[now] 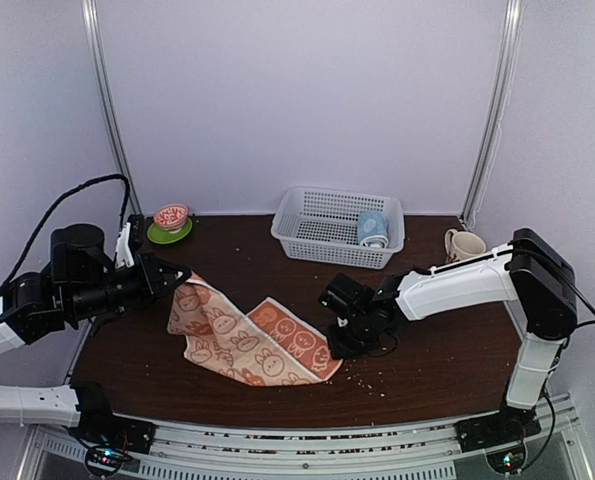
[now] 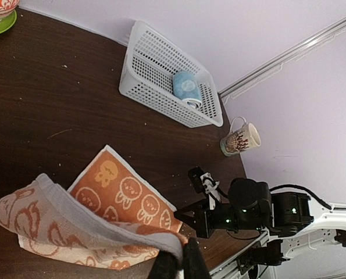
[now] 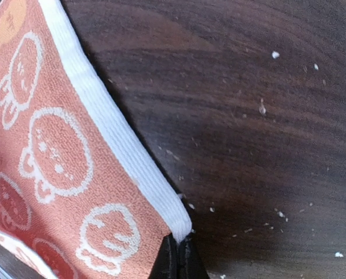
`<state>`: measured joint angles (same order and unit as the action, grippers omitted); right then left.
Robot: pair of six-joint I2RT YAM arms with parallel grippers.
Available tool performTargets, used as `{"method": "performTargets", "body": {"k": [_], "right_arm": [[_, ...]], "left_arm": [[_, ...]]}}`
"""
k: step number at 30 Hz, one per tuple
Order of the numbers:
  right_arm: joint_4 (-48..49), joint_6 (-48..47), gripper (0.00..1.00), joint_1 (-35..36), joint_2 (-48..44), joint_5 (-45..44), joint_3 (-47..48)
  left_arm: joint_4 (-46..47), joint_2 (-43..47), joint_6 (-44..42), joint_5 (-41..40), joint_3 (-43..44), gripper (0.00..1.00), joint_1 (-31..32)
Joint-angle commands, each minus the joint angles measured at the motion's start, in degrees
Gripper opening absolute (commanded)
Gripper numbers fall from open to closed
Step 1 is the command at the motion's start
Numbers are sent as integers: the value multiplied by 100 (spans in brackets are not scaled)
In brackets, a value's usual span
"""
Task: Roll the towels
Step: Pick up the towel from the center of the board.
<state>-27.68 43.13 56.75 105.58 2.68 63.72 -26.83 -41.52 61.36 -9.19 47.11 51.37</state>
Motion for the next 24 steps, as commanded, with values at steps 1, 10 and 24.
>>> {"method": "performTargets", "body": {"k": [1, 10, 24], "right_arm": [[-611, 20, 0, -124, -344, 166, -339], [-658, 308, 0, -826, -3742, -647, 109], [-1794, 617, 0, -1061, -5448, -608, -181]], "left_arm": [[102, 188, -148, -44, -126, 0, 13], [209, -169, -1437, 98, 1216, 0, 17], [1350, -108, -1867, 962, -34, 0, 351]]}}
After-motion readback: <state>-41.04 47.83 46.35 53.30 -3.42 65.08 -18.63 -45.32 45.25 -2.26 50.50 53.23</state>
